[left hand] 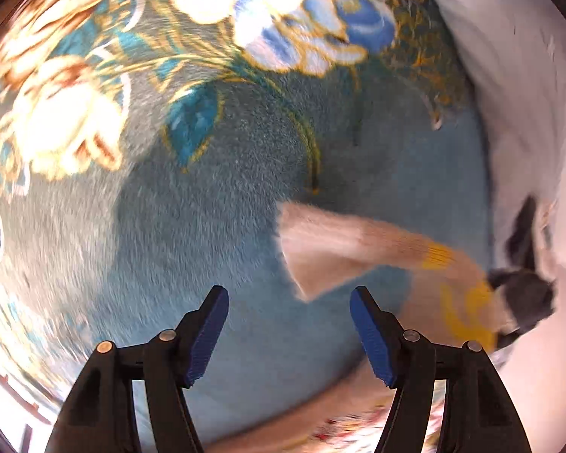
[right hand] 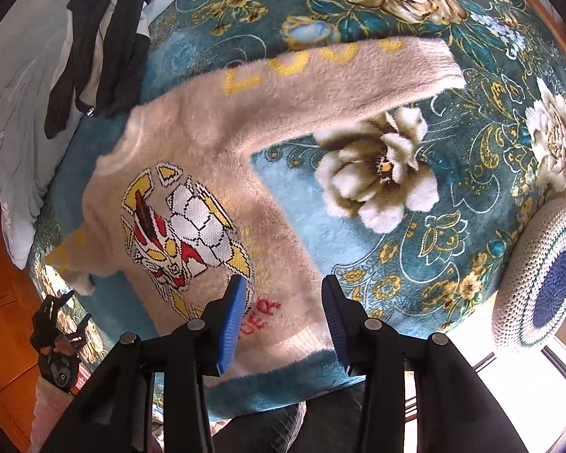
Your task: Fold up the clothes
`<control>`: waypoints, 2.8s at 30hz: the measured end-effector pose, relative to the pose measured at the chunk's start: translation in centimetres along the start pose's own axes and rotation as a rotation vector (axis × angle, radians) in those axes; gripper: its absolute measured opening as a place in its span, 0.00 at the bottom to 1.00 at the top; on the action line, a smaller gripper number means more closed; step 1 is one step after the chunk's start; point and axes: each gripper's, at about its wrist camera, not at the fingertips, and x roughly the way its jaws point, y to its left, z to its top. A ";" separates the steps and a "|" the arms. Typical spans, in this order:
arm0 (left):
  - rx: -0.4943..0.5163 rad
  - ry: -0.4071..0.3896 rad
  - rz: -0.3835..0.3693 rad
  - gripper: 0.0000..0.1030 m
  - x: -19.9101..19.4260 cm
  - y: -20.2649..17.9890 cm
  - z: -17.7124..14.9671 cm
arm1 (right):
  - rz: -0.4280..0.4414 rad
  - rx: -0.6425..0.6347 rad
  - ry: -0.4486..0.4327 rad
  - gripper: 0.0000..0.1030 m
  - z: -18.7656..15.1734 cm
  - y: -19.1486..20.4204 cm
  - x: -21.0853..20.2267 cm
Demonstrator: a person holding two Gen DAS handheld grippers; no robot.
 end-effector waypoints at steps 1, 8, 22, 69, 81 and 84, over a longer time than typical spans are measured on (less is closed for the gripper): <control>0.038 -0.002 0.019 0.69 0.5 -0.6 0.5 | -0.021 -0.010 0.015 0.42 0.2 0.4 0.4; 0.111 -0.026 0.081 0.69 2.7 -3.8 2.5 | -0.071 -0.149 0.067 0.42 0.7 6.3 1.4; -0.033 -0.117 -0.077 0.17 -3.6 -0.5 3.3 | -0.071 -0.264 0.096 0.42 0.4 11.9 2.7; 0.857 -0.023 0.195 0.16 7.2 -33.9 -38.2 | 0.344 0.232 0.034 0.42 8.6 -20.0 4.3; 0.851 0.121 0.369 0.47 16.9 -37.1 -41.1 | 0.345 0.381 -0.038 0.42 13.6 -26.2 6.2; 0.832 0.133 0.334 0.54 15.6 -36.4 -41.0 | 0.351 0.425 -0.059 0.42 14.7 -26.9 6.7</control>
